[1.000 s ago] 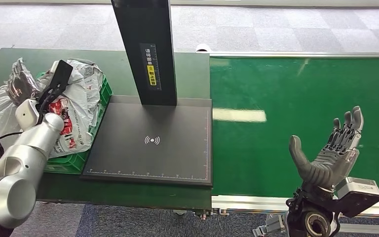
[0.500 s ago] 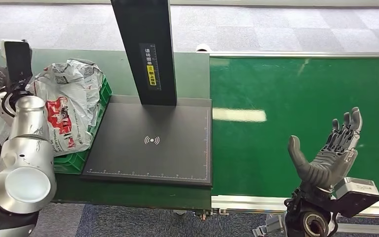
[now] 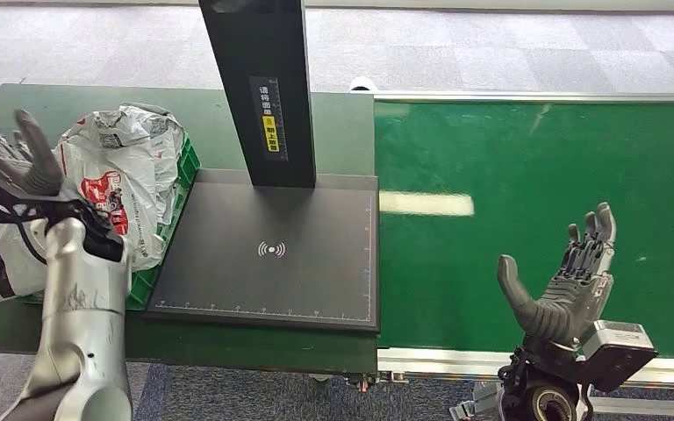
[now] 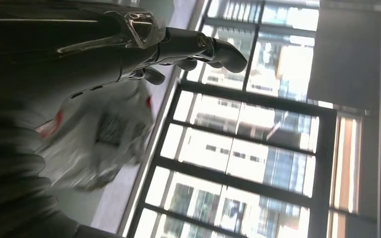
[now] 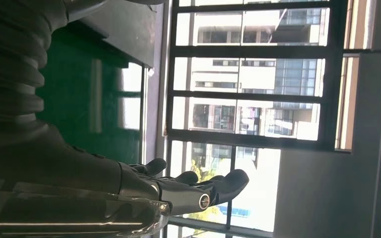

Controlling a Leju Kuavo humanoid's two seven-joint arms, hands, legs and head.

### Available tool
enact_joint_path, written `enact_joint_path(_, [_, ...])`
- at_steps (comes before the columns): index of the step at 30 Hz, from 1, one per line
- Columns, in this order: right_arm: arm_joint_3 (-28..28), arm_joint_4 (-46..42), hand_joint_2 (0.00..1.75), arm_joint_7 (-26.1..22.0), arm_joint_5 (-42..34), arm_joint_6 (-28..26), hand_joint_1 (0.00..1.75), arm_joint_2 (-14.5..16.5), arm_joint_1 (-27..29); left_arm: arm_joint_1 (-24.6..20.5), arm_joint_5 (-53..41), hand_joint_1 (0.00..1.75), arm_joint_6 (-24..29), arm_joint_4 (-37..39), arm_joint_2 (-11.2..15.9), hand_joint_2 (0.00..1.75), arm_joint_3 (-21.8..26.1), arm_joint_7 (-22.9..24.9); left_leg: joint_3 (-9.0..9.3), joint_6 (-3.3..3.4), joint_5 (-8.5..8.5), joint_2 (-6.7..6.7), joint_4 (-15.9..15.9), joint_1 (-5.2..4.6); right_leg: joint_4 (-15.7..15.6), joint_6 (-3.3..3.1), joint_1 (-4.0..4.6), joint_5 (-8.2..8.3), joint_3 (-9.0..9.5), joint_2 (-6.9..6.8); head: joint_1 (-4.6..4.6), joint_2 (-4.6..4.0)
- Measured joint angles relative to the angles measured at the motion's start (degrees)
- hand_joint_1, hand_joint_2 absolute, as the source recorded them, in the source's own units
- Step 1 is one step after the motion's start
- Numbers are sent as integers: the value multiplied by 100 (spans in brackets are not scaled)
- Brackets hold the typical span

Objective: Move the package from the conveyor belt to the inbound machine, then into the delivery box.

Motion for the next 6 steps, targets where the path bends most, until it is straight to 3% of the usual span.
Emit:
enact_joint_path(2, [48,36,175,-63,8,75,0,13,13,330,81,0,-60,-235,-30,175,-370,-98,0,1,-3,0,0,-2,0,2,-2,-2,0,0,1,-1])
enact_joint_path(4, [48,36,175,-63,8,75,0,13,13,338,81,0,-60,-235,-30,175,-370,-98,0,2,-3,0,0,-2,0,2,-2,-2,0,0,1,-1])
enact_joint_path(6, [145,77,175,-153,90,96,0,44,36,717,102,0,-142,-426,-66,175,-728,-197,0,2,-9,1,0,-2,-1,2,-3,-5,0,1,1,-1])
